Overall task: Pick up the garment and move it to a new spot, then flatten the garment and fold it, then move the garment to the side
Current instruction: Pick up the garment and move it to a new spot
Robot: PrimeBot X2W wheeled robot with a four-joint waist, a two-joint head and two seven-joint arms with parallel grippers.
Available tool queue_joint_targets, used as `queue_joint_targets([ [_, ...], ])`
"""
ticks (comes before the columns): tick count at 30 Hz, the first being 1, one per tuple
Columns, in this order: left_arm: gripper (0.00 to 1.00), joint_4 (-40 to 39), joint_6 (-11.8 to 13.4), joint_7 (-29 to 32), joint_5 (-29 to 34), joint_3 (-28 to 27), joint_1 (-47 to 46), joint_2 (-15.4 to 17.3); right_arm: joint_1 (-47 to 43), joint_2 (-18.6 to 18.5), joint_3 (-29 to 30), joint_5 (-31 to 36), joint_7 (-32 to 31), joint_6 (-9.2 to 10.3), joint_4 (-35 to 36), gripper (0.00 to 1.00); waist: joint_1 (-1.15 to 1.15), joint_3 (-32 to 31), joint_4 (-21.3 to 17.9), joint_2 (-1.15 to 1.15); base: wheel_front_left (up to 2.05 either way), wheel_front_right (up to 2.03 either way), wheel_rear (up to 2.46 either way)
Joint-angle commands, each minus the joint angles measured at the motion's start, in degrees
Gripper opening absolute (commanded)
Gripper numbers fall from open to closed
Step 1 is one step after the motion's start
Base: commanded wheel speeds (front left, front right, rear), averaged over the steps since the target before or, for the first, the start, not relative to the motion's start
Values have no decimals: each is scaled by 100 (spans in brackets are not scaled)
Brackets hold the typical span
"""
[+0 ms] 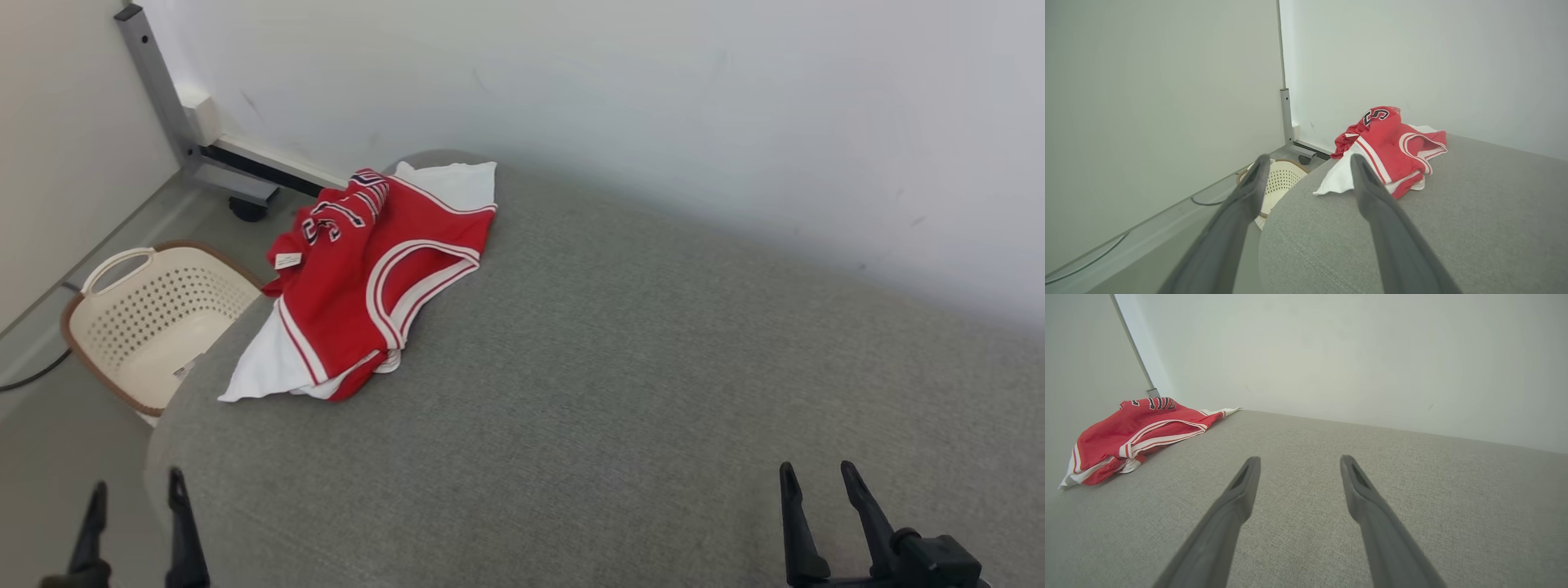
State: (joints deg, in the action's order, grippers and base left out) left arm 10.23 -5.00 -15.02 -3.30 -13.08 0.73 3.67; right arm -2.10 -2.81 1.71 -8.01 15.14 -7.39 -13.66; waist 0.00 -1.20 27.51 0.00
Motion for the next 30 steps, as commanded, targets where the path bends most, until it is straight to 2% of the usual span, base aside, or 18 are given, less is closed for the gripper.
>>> queue_joint_targets([
  [1,100,48,-30,-18,-62,-61,-210,42,95,-14,4,30,7,-19,36,100,0,154,-304,0,0,0,0],
  [10,100,551,-181,-17,-228,-428,-1234,441,409,-14,-27,160,8,-19,112,100,0,606,-1210,0,0,0,0],
  [17,100,1239,-227,-17,-541,-687,-2060,837,716,-17,36,158,7,-19,167,100,0,1102,-1834,0,0,0,0],
  [30,100,2330,-230,126,-905,-630,-3249,1712,1321,-13,53,68,7,-19,277,100,0,2102,-2538,0,0,0,0],
])
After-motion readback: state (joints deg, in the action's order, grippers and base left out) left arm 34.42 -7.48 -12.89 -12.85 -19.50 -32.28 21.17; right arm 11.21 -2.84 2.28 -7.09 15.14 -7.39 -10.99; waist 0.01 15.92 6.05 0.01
